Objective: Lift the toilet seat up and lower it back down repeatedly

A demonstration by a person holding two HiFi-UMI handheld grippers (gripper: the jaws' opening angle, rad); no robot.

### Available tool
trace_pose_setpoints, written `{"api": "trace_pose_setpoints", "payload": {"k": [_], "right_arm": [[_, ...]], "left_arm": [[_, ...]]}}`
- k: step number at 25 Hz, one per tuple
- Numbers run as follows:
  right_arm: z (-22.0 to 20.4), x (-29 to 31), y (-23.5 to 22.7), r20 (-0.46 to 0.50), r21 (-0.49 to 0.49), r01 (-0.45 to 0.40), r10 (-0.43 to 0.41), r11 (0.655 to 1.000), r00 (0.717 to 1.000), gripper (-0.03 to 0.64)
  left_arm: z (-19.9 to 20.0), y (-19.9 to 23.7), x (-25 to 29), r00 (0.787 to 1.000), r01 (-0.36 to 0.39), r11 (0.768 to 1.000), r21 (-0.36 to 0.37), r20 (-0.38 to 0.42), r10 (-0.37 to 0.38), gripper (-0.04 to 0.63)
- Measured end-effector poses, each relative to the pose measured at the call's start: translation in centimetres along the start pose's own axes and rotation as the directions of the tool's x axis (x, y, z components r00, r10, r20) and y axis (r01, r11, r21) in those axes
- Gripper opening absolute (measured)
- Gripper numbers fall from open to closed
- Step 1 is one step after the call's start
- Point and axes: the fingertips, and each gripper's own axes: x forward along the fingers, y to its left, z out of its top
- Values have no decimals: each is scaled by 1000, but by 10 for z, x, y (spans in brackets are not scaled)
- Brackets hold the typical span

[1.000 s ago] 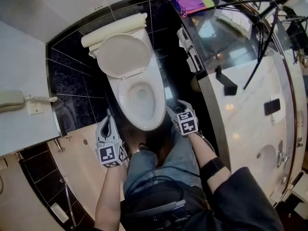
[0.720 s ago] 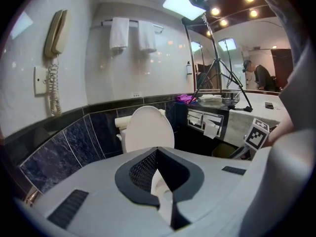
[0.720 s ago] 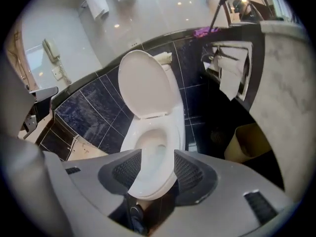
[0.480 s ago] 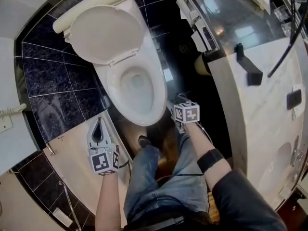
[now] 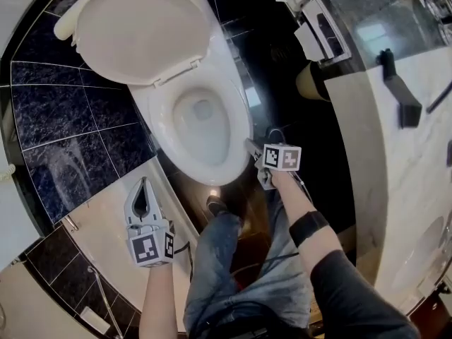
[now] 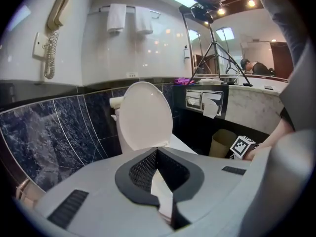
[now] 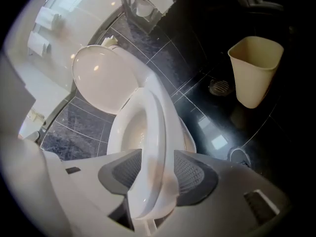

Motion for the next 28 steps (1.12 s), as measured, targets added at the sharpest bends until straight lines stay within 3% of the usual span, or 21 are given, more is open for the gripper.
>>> {"api": "trace_pose_setpoints", "payload": {"k": [9,15,28], "right_arm": [[1,24,0,27,74,-84,83,994,996,168],[2,21,2,48,99,-68,63,993,997,127],[8,8,14,31,161,-108,104,981,994,118]], "left_arm": [[-26,2,5,999,1,1000,-12,-33,-1,-5],[-39,-3,5,999,7,1000,-21,-49,-8,-5],[-51,-13,8,997,29,999,-32,-75,-31,-5]]}}
